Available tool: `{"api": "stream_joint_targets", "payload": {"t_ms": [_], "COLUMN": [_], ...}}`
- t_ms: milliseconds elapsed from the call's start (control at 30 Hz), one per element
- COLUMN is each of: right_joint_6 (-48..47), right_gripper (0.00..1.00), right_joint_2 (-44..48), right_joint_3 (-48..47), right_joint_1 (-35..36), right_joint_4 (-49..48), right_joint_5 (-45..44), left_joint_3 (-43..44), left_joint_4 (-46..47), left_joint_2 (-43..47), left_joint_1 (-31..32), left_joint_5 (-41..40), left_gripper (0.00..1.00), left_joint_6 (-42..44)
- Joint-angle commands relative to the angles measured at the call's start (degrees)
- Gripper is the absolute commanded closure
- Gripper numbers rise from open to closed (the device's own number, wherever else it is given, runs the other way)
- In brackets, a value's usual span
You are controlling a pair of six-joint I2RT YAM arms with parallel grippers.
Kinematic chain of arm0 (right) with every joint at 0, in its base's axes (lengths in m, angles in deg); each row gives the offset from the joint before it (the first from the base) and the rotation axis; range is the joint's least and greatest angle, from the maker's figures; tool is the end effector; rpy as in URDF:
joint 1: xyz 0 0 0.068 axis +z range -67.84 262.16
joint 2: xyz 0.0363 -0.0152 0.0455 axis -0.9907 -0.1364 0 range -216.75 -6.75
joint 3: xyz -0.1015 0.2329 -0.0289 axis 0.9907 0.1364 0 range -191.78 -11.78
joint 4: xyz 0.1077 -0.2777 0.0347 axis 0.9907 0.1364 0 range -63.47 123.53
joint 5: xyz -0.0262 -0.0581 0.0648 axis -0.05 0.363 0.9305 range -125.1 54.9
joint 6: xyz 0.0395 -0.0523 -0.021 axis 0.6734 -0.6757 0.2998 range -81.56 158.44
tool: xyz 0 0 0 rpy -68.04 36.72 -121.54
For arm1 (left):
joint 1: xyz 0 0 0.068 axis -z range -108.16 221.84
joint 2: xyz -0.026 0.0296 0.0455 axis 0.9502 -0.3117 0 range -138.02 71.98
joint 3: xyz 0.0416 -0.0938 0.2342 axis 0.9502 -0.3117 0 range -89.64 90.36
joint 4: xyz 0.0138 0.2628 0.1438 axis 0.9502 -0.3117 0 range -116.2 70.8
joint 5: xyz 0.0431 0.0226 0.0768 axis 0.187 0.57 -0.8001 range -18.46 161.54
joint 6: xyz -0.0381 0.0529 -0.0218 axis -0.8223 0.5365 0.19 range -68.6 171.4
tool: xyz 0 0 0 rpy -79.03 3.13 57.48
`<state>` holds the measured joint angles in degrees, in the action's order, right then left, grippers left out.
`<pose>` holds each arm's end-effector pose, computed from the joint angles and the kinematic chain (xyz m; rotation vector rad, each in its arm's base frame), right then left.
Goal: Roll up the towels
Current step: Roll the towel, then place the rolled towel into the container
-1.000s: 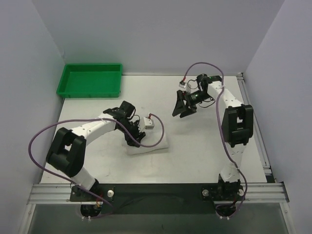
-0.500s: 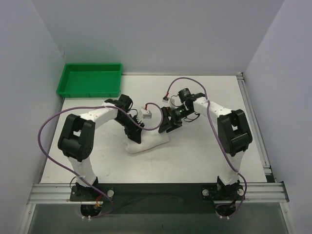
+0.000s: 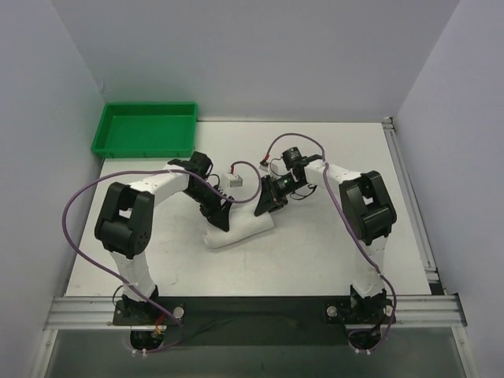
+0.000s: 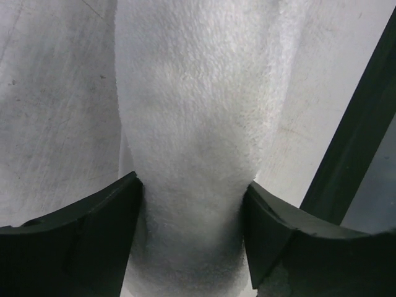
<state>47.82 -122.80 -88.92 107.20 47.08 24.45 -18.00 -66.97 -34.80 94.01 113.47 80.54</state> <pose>0.3784 0.2297 0.1140 -0.7300 2.4329 1.5743 0.3319 -0.1753 0.1195 1.2673 2.4850 -1.0562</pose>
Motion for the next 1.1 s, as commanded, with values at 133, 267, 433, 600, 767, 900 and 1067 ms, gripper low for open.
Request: {"api": "stream_joint_targets", "payload": {"t_ms": [133,267,433,600,767,900,1067], "right_joint_6": [5.6,7.0,7.8,7.4,5.8,5.3,4.6], "right_gripper": [1.0,1.0,1.0,1.0,1.0,1.0,1.0], "right_joint_2": [-4.6,-7.5,-12.0,-14.0,-16.6,-18.3,-20.3], "right_joint_3": [-3.7,-7.0,-12.3,-15.0,-18.8,-22.3,-25.2], "right_joint_1": [-0.3,-1.7,-3.6,-3.9,-4.1,-4.5,-4.8], "right_joint_4": [2.8,4.8,8.4,9.2,11.9,13.6,15.1], "right_joint_5": [1.3,2.8,4.4,3.9,3.4,3.0,2.6], "left_joint_3": [-4.4,-6.1,-7.5,-8.7,-9.8,-10.2,-12.0], "left_joint_4": [8.7,12.1,16.1,19.5,22.5,24.1,25.3], "left_joint_2": [12.4,17.5,19.4,17.8,14.3,12.6,9.7], "left_joint_1": [0.7,2.3,6.9,10.3,11.8,12.1,12.9], "left_joint_5": [-10.8,-12.7,-17.2,-20.3,-20.7,-19.0,-19.2], "left_gripper": [0.1,0.07,0.04,0.03,0.03,0.03,0.03], "left_joint_6": [1.3,4.3,9.2,11.7,17.1,20.3,23.4]}}
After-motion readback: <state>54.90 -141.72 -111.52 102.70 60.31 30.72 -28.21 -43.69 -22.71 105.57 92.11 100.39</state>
